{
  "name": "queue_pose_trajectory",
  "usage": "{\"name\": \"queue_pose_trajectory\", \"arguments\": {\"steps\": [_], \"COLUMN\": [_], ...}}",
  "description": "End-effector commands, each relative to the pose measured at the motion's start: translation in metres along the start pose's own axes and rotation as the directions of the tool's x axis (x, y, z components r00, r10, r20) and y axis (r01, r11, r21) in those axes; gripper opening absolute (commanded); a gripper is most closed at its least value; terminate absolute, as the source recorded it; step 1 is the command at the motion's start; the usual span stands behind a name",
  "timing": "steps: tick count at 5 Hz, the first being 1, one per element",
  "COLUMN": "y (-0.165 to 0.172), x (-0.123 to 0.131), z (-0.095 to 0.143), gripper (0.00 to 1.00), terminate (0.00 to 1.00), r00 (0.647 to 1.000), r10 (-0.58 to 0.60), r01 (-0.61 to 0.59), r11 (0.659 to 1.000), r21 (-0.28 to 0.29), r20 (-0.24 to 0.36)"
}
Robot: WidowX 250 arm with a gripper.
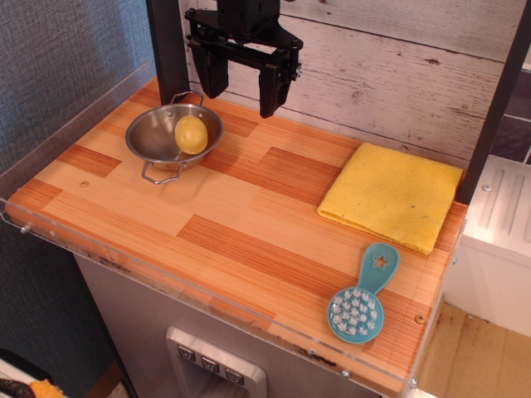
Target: Keep blue brush on the right bottom corner of the table
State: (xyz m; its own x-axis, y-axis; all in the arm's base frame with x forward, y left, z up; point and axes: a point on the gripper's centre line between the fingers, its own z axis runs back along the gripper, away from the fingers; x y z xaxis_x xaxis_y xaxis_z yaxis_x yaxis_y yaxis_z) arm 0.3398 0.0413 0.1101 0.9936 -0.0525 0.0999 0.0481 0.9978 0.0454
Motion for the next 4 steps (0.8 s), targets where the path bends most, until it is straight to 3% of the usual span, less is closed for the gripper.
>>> {"name": "queue_pose_trajectory", "arguments": {"steps": [1, 3, 4], "y": [0.000, -0.062, -0.100], "x": [0.000, -0.014, -0.026], "z": [0.000, -0.005, -0.015], "gripper": [1.00, 1.00, 1.00], "terminate": [0.00, 0.00, 0.00], "r00": [1.000, 0.993, 0.987], "r10": [0.000, -0.111, -0.164], "r01": [0.000, 0.111, 0.164], "r11": [1.000, 0.994, 0.986], "r21": [0.000, -0.006, -0.019], "r20": [0.000, 0.035, 0.005]}}
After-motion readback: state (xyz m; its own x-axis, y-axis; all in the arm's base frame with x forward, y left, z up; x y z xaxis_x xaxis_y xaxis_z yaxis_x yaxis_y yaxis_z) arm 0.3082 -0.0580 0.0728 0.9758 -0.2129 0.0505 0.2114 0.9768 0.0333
